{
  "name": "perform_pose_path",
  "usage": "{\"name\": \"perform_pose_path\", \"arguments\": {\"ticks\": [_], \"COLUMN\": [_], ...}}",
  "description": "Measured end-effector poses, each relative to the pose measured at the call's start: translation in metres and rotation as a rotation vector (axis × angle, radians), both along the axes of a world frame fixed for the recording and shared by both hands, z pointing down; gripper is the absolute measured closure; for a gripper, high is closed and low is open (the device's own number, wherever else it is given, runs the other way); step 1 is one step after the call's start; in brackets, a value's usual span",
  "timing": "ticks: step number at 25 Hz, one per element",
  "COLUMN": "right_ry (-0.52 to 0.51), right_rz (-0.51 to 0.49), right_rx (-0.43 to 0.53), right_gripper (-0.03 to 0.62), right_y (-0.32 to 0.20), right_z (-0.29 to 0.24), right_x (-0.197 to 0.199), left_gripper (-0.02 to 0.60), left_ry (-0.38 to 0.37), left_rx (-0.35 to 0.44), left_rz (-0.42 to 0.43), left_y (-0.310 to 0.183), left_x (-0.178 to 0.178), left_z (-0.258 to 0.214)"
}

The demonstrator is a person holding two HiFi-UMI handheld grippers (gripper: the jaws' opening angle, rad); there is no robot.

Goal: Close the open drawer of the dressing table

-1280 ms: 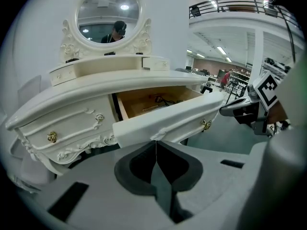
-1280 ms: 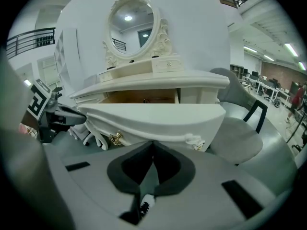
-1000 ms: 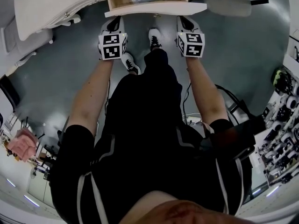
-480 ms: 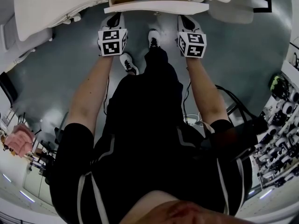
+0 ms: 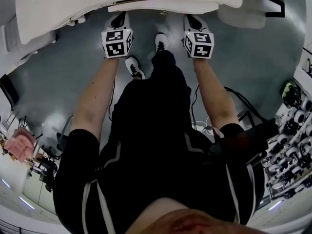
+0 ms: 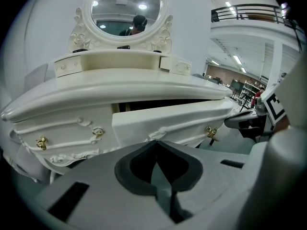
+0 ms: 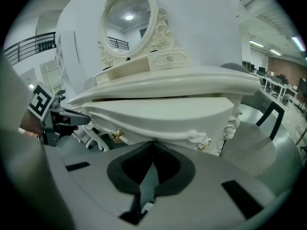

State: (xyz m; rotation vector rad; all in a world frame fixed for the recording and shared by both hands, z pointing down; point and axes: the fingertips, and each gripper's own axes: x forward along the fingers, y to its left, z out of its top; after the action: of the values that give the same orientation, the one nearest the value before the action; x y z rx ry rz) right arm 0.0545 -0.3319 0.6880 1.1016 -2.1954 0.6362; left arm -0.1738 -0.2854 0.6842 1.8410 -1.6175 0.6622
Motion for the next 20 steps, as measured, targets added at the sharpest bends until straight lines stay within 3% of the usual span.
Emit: {"name": "perform_pose_path", "arguments": {"ticks": [20], "right_ry": [-0.008], "right_rz": [0.012], "right_rx": [0.051], "right_gripper": [0.588], "right_y": [-0.048], "right_z": [-0.001], "right_x": [-0.018], "left_gripper": [0.577], "left_ry": [0.038], "left_rx": [0.051], "left_rz": [-0.062], "left_y": [-0.002], "left_x": [-0.004], "left_z": [-0.031]}}
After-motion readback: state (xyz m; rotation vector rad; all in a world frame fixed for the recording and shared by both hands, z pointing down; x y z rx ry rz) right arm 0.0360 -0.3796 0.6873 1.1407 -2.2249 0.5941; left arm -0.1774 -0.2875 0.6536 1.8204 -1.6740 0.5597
